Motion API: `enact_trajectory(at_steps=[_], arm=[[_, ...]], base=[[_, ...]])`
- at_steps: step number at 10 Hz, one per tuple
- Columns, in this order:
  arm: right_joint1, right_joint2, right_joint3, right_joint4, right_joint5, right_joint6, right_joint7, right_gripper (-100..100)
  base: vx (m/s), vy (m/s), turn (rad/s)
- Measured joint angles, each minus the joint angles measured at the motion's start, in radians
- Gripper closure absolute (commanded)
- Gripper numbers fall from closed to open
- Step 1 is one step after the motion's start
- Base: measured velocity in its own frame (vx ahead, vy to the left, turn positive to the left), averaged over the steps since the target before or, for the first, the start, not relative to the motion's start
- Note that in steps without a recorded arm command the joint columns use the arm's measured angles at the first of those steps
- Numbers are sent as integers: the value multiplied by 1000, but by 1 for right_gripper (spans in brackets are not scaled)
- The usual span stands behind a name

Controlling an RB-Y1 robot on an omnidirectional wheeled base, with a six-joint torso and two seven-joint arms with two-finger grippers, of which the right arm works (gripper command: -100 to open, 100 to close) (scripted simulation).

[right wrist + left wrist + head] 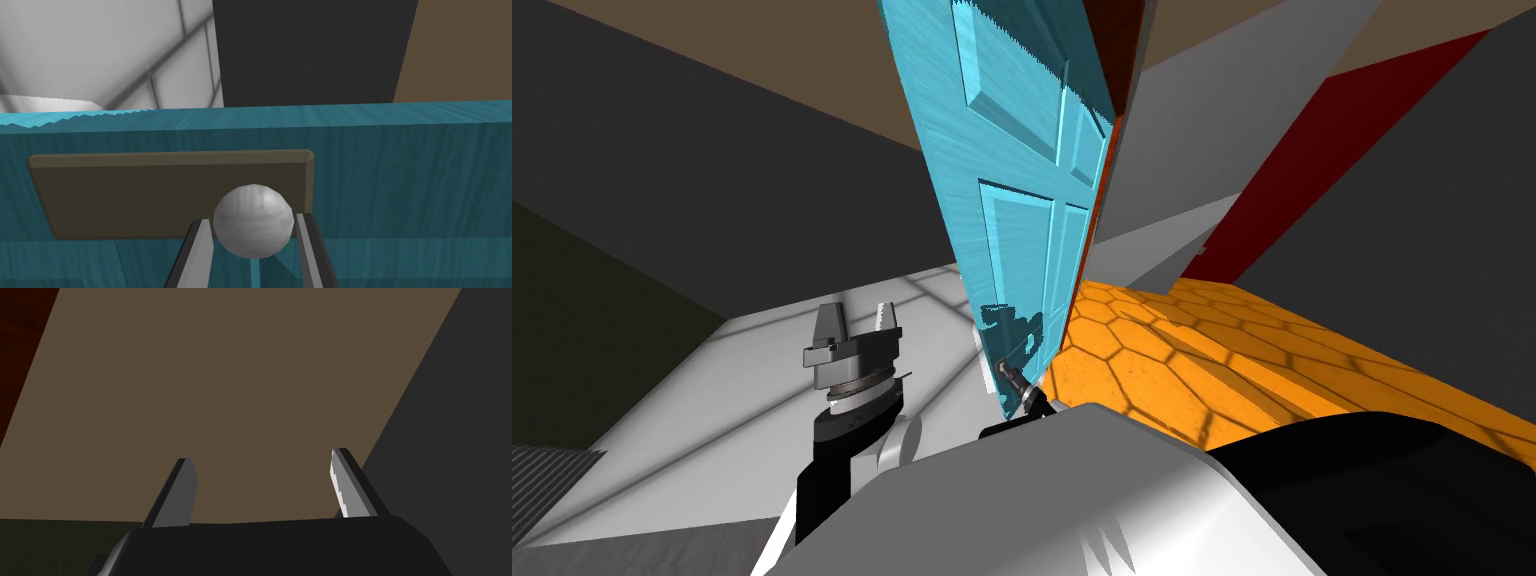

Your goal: Push the door open

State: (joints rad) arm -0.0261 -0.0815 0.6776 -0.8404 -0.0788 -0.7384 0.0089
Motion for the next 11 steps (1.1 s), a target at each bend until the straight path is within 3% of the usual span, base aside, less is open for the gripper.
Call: enact_trajectory(at_steps=[3, 4, 5, 11], arm=[[-14, 11, -26, 17, -4, -4, 8, 100], [-1, 6, -38, 2, -6, 0, 15, 100], [-5, 6, -50, 14, -8, -4, 19, -100], [12, 14, -42, -14, -22, -1, 11, -100]], base=[[70, 83, -32], [69, 75, -64], [-108, -22, -93], [-195, -64, -41]])
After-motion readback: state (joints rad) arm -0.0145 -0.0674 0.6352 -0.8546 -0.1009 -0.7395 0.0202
